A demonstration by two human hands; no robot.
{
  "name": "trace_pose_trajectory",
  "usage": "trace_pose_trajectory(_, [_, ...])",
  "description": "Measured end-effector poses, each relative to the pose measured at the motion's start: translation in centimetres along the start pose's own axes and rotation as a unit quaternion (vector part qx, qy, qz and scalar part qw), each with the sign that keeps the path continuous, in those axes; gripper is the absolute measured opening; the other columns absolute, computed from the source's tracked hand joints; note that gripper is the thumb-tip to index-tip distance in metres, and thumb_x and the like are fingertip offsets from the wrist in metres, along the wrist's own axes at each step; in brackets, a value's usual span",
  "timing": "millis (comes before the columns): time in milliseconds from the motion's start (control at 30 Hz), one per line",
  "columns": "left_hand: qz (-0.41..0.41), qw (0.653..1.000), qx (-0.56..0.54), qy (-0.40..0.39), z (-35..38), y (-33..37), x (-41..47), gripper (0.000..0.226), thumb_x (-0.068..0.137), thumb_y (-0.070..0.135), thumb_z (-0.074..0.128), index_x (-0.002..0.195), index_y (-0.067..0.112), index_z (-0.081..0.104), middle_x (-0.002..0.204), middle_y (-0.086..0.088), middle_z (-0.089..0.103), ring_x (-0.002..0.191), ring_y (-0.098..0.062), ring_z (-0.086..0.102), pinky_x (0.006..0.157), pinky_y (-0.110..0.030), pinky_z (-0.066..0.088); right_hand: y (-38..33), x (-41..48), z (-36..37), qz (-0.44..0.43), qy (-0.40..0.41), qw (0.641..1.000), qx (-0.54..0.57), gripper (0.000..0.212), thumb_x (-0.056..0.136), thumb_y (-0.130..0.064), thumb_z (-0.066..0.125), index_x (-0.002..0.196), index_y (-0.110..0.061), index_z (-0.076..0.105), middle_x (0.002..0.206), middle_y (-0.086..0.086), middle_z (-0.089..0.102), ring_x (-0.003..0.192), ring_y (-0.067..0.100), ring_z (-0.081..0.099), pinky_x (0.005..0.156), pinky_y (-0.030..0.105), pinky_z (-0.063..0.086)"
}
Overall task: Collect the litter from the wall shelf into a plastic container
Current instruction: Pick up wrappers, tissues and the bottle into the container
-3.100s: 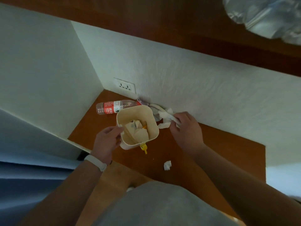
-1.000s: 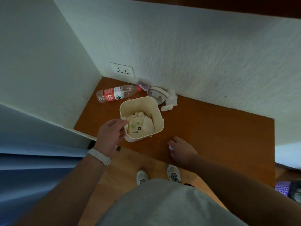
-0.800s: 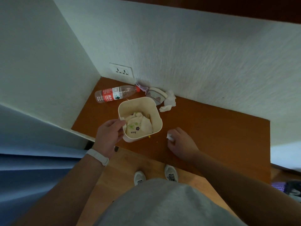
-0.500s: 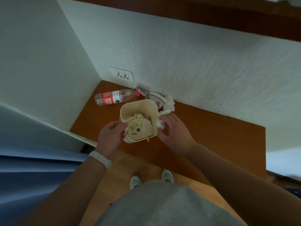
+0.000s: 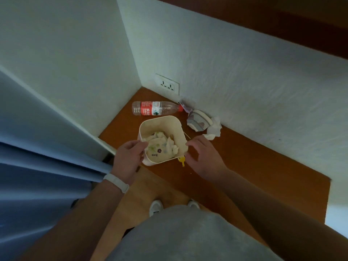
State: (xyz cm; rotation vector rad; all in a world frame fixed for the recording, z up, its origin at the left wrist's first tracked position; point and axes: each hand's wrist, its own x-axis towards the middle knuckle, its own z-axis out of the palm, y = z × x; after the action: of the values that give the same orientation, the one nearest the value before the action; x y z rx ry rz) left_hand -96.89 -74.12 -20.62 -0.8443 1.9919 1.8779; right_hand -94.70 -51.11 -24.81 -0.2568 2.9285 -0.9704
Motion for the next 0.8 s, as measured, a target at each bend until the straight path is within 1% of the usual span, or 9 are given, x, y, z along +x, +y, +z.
trace_pose_trajectory(67, [-0.001,1.0,-0.003,0.022,-0.7,-0.1,0.1,0.02,0.096,0.019,0.066,0.111,0.007,0.068,0.098,-0.008,0.072,0.091,-0.021,0.07,0.091,-0.044,0.058,1.0,0.6,0.8,0.01,-0.018,1.0,0.001,0.029,0.095,-0.035,0.057,0.12,-0.019,0.059,0.118,-0.005,0.05,0.099,0.003,0.047,0.083,0.021,0.044])
trace_pose_trajectory(200, [-0.017,0.998,-0.039,0.051,-2.1,-0.6,0.5,0.02,0.095,0.016,0.066,0.111,0.003,0.069,0.108,-0.018,0.073,0.104,-0.032,0.07,0.092,-0.049,0.058,3.2,1.2,2.8,0.034,-0.073,0.997,-0.013,0.03,0.096,-0.035,0.055,0.121,-0.019,0.057,0.117,-0.004,0.051,0.095,0.004,0.05,0.083,0.026,0.049])
trace_pose_trajectory(267, [-0.018,0.996,-0.044,0.072,-2.6,-0.8,0.8,0.024,0.094,0.016,0.068,0.112,0.0,0.069,0.102,-0.018,0.072,0.101,-0.032,0.068,0.083,-0.042,0.06,4.2,1.5,3.8,0.049,-0.115,0.992,-0.031,0.034,0.095,-0.038,0.055,0.124,-0.02,0.055,0.121,-0.003,0.05,0.098,0.006,0.051,0.086,0.032,0.051])
trace_pose_trajectory(333, [-0.02,0.994,-0.055,0.089,-2.8,-1.0,0.8,0.021,0.092,0.015,0.07,0.107,0.001,0.071,0.104,-0.021,0.073,0.1,-0.032,0.068,0.088,-0.045,0.059,4.8,1.9,4.9,0.066,-0.152,0.985,-0.05,0.041,0.094,-0.041,0.056,0.129,-0.021,0.051,0.125,-0.001,0.048,0.104,0.01,0.051,0.088,0.034,0.051])
trace_pose_trajectory(400, [-0.021,0.993,-0.061,0.099,-2.9,-1.0,0.6,0.019,0.092,0.014,0.07,0.105,0.001,0.072,0.102,-0.022,0.073,0.094,-0.03,0.069,0.092,-0.048,0.056,5.0,2.6,5.9,0.086,-0.171,0.979,-0.068,0.049,0.092,-0.044,0.057,0.134,-0.022,0.046,0.127,0.0,0.046,0.111,0.015,0.051,0.09,0.036,0.05])
trace_pose_trajectory(533, [-0.019,0.991,-0.065,0.115,-3.3,-1.2,0.0,0.014,0.093,0.011,0.067,0.103,0.002,0.072,0.081,-0.007,0.073,0.072,-0.016,0.067,0.075,-0.033,0.057,4.6,4.0,7.7,0.106,-0.191,0.971,-0.094,0.06,0.09,-0.049,0.059,0.138,-0.019,0.04,0.13,0.003,0.045,0.119,0.023,0.049,0.091,0.04,0.048])
trace_pose_trajectory(600, [-0.025,0.99,-0.067,0.125,-3.7,-1.3,-0.2,0.008,0.094,0.012,0.066,0.098,0.007,0.072,0.074,-0.001,0.074,0.066,-0.011,0.069,0.07,-0.029,0.058,4.4,4.5,8.3,0.103,-0.2,0.968,-0.113,0.053,0.091,-0.046,0.058,0.135,-0.018,0.043,0.126,0.003,0.046,0.115,0.022,0.05,0.088,0.039,0.049])
trace_pose_trajectory(700, [-0.034,0.988,-0.07,0.135,-4.3,-1.8,-0.3,0.01,0.095,0.014,0.066,0.101,0.008,0.071,0.08,-0.003,0.074,0.069,-0.011,0.071,0.074,-0.032,0.058,4.5,5.0,8.8,0.095,-0.206,0.966,-0.124,0.038,0.093,-0.036,0.055,0.126,-0.018,0.048,0.119,0.003,0.049,0.107,0.021,0.053,0.082,0.038,0.05])
trace_pose_trajectory(800, [-0.035,0.986,-0.076,0.141,-4.7,-2.0,-0.5,0.012,0.094,0.013,0.067,0.103,0.006,0.071,0.075,0.001,0.074,0.065,-0.007,0.07,0.075,-0.032,0.057,4.8,5.1,8.4,0.093,-0.214,0.965,-0.12,0.025,0.094,-0.031,0.054,0.116,-0.019,0.053,0.111,0.002,0.051,0.099,0.019,0.054,0.081,0.038,0.051])
